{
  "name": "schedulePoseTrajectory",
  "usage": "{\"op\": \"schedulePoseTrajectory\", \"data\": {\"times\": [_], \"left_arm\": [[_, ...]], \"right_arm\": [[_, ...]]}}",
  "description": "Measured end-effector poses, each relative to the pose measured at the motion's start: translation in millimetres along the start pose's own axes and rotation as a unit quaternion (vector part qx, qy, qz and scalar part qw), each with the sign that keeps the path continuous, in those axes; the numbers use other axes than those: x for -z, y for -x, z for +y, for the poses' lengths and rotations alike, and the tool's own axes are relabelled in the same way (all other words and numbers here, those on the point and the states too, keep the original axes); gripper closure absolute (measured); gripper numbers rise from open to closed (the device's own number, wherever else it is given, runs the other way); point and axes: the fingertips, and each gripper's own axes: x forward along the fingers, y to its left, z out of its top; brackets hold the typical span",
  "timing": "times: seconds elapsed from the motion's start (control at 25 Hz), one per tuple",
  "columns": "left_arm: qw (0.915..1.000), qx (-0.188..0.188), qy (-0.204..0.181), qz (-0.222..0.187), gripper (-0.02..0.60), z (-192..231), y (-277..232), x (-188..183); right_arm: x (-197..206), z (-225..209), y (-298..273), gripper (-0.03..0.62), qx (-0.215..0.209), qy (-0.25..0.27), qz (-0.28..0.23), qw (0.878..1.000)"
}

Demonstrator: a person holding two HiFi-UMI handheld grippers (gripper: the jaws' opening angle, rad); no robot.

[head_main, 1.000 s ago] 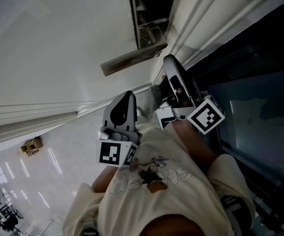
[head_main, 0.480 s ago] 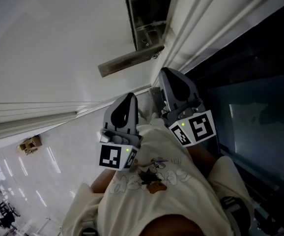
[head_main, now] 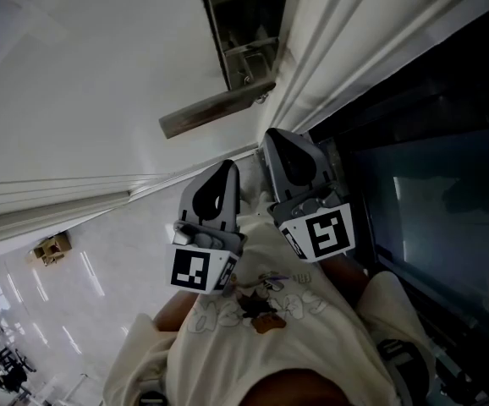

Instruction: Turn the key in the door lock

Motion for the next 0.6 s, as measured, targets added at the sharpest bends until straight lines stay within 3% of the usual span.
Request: {"op": "schedulePoseTrajectory", "data": {"times": [0.6], "left_arm": [[1.0000, 0.002, -0.004, 0.000, 0.577, 0.6, -6.4, -1.2]], "right_arm": [[-0.4, -0.4, -4.5, 0.588, -0.010, 0.000, -0.001, 1.000]]}}
